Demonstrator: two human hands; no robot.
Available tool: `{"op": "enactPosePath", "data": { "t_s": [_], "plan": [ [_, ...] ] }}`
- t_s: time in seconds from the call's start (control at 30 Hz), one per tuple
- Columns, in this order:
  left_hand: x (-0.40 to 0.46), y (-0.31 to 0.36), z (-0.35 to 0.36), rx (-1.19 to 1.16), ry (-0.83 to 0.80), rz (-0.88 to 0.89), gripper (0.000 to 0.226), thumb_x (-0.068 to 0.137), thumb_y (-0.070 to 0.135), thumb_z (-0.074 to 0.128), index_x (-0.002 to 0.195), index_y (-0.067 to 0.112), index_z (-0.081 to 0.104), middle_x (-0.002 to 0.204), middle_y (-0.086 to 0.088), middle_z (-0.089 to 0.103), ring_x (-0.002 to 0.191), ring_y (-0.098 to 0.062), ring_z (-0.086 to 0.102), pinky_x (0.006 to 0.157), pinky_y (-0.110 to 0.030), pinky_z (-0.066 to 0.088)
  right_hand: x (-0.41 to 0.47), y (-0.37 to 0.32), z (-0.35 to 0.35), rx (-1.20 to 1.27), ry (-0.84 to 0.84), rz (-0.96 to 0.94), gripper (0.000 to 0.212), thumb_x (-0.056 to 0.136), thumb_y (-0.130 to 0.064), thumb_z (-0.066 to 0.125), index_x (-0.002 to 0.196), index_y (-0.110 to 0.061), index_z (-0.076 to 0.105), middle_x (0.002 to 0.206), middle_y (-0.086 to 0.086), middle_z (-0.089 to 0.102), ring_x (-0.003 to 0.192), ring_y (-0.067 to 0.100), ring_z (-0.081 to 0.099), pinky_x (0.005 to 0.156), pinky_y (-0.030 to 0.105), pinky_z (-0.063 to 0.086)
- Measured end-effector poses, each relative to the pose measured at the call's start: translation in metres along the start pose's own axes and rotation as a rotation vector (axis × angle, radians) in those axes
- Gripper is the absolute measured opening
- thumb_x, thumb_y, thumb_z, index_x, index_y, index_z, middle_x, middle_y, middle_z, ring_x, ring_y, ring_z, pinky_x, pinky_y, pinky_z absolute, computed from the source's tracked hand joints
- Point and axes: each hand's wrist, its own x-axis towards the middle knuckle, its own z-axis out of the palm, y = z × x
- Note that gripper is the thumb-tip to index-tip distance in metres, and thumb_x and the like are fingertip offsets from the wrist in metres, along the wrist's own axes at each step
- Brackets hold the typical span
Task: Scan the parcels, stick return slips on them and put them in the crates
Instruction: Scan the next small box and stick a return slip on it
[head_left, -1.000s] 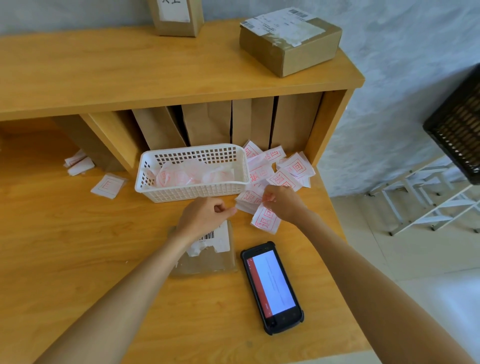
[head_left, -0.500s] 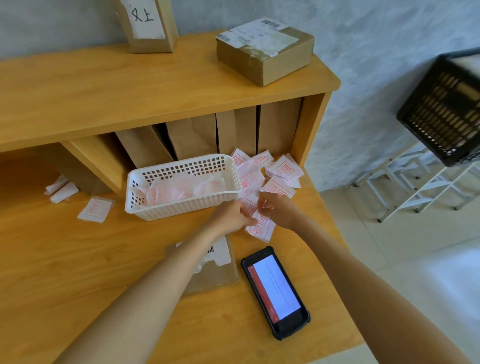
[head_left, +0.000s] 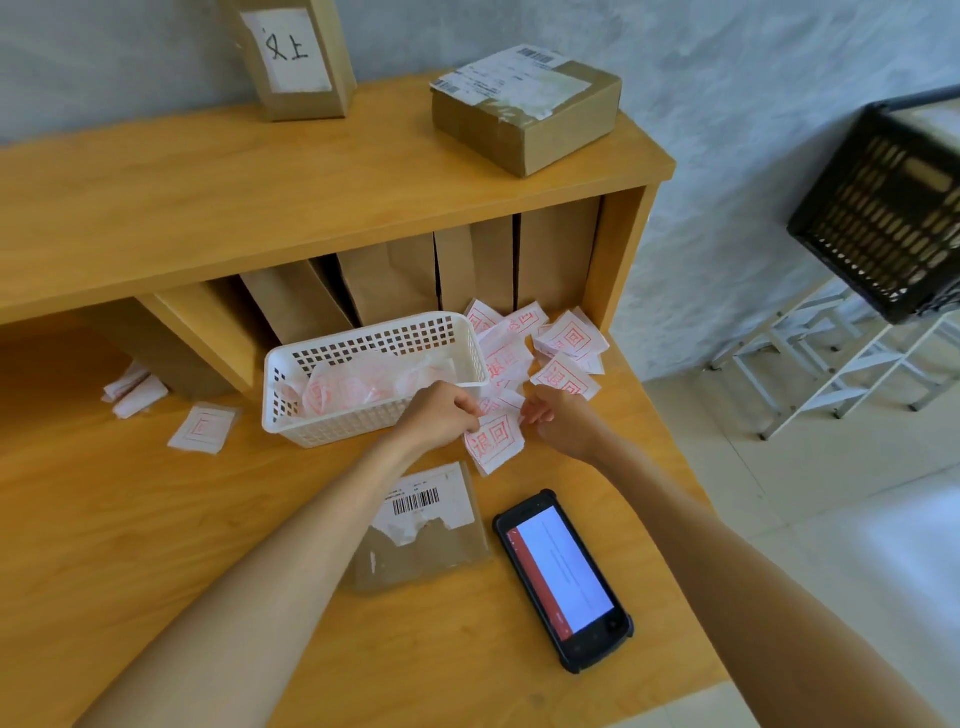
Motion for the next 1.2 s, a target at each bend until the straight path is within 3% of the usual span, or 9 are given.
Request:
{"op": "enactPosePath", "data": {
  "t_s": [0.17, 0.27, 0.47, 0.6, 0.87, 1.0, 1.1, 1.2],
  "plan": [
    [-0.012, 0.004, -0.029, -0.215, -0.018, 0.032, 0.010, 0.088, 0.002, 0.063, 0.089, 0.009, 0.069, 0.094, -0.004, 0.067, 0.093, -0.018, 0.065, 0.071, -0.025, 0.055, -0.015, -0.027, -0.008, 0.269, 0.095, 0.027, 0.038, 0.087, 0.009, 0.048, 0.119, -0.007, 0.059, 0.105, -0.002, 0.060, 0.103, 0.021, 0.060, 0.082, 0.033, 0.056],
    [-0.019, 0.003, -0.037, -0.261, -0.018, 0.060, 0.011, 0.088, 0.003, 0.064, 0.095, 0.009, 0.070, 0.095, -0.006, 0.069, 0.092, -0.017, 0.066, 0.073, -0.025, 0.056, -0.024, -0.042, -0.008, 0.389, 0.093, 0.021, 0.033, 0.090, -0.001, 0.053, 0.121, -0.010, 0.058, 0.112, 0.003, 0.065, 0.104, 0.021, 0.061, 0.084, 0.037, 0.057],
    [-0.039, -0.008, -0.043, -0.414, -0.009, 0.074, 0.011, 0.087, 0.008, 0.069, 0.098, 0.008, 0.071, 0.095, -0.009, 0.071, 0.084, -0.016, 0.067, 0.069, -0.023, 0.057, -0.032, -0.065, -0.004, 0.288, 0.215, -0.026, 0.005, 0.093, -0.013, 0.060, 0.098, -0.013, 0.062, 0.100, 0.000, 0.068, 0.095, 0.018, 0.068, 0.081, 0.033, 0.058],
    [-0.051, -0.027, -0.055, -0.565, -0.018, 0.004, 0.010, 0.088, 0.010, 0.069, 0.095, 0.003, 0.071, 0.086, -0.009, 0.071, 0.073, -0.014, 0.066, 0.068, -0.025, 0.058, -0.035, -0.072, -0.002, 0.357, 0.213, -0.011, 0.009, 0.094, -0.010, 0.059, 0.101, -0.009, 0.064, 0.104, 0.004, 0.070, 0.096, 0.018, 0.068, 0.077, 0.029, 0.058],
    [-0.062, -0.038, -0.061, -0.682, -0.024, -0.042, 0.012, 0.088, 0.008, 0.068, 0.097, 0.001, 0.071, 0.090, -0.013, 0.072, 0.074, -0.016, 0.067, 0.069, -0.026, 0.058, -0.034, -0.086, 0.008, 0.374, 0.182, -0.025, 0.003, 0.093, -0.011, 0.061, 0.095, -0.013, 0.063, 0.095, -0.001, 0.070, 0.089, 0.015, 0.068, 0.068, 0.018, 0.054],
    [-0.063, -0.040, -0.061, -0.735, -0.019, -0.040, 0.006, 0.087, 0.006, 0.069, 0.091, 0.004, 0.071, 0.084, -0.010, 0.072, 0.074, -0.015, 0.067, 0.071, -0.026, 0.058, -0.032, -0.089, 0.010, 0.296, 0.207, -0.026, 0.019, 0.091, -0.015, 0.065, 0.109, -0.017, 0.060, 0.101, -0.005, 0.065, 0.094, 0.013, 0.064, 0.061, 0.011, 0.047],
    [-0.063, -0.038, -0.060, -0.726, 0.001, -0.040, 0.004, 0.086, 0.005, 0.069, 0.089, 0.004, 0.072, 0.080, -0.008, 0.072, 0.070, -0.015, 0.066, 0.066, -0.025, 0.057, -0.033, -0.094, 0.011, 0.140, 0.316, -0.110, 0.039, 0.087, -0.018, 0.070, 0.124, -0.020, 0.057, 0.114, -0.004, 0.062, 0.103, 0.014, 0.055, 0.077, 0.020, 0.047],
    [-0.062, -0.035, -0.061, -0.720, 0.002, -0.046, 0.005, 0.086, 0.004, 0.069, 0.089, 0.002, 0.072, 0.077, -0.009, 0.071, 0.068, -0.016, 0.066, 0.065, -0.024, 0.057, -0.034, -0.103, 0.011, 0.055, 0.328, -0.261, 0.039, 0.085, -0.015, 0.071, 0.123, -0.021, 0.063, 0.123, -0.001, 0.063, 0.111, 0.017, 0.052, 0.083, 0.024, 0.040]
  ]
}}
